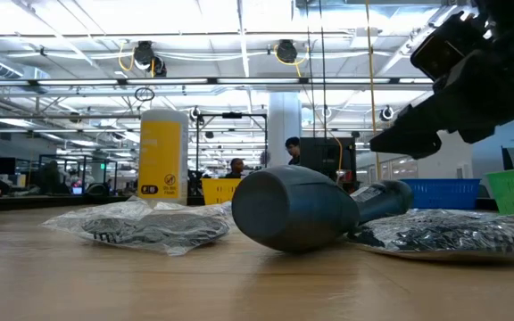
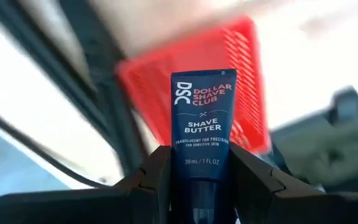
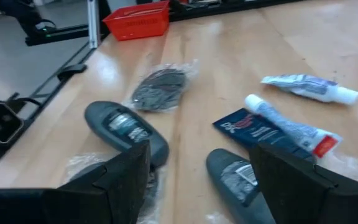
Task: Pick & Place Travel size toiletries
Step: Put the shaving cream into the red bin
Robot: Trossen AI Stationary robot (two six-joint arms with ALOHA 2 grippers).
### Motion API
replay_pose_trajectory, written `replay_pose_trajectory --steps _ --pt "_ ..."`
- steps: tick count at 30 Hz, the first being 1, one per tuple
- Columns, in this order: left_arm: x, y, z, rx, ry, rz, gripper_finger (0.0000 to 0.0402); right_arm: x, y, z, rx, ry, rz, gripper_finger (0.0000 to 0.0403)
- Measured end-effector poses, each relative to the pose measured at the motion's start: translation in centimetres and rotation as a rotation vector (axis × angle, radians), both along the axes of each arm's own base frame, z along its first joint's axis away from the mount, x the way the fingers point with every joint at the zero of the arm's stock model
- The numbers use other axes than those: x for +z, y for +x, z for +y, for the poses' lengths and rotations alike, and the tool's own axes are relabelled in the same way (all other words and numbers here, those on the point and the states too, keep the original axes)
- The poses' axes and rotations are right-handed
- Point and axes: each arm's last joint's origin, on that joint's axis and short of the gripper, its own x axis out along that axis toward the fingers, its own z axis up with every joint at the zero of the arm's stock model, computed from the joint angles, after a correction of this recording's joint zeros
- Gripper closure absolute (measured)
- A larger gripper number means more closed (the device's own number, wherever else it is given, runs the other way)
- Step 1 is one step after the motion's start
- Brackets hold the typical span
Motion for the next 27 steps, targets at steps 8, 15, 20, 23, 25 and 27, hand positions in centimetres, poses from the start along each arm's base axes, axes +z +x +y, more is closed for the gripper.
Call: replay_pose_trajectory --steps 8,15,20,23,25,27 --pt "-1.3 0.8 -0.8 0.012 0.016 -0.021 0.0281 0.0 -0.1 0.2 0.009 -0.002 0.0 0.0138" --pt "-5.0 1.5 -1.2 0.042 -0.036 0.057 0.0281 0.0 -0.1 0.2 0.009 -0.002 0.0 0.0138" --pt "-7.0 1.4 -0.1 0.094 0.015 0.11 0.0281 0.0 -0.1 0.2 0.009 -0.002 0.0 0.0138" --pt "-7.5 1.2 0.7 0.134 0.084 0.13 0.0281 0.0 -0.1 0.2 0.009 -0.002 -0.001 0.0138" --pt "-7.6 1.2 1.2 0.151 0.148 0.127 0.0281 0.0 -0.1 0.2 0.009 -0.002 -0.001 0.0138" --pt "-7.7 1.2 1.8 0.152 0.212 0.106 0.0281 0.0 -0.1 0.2 0.009 -0.002 0.0 0.0138"
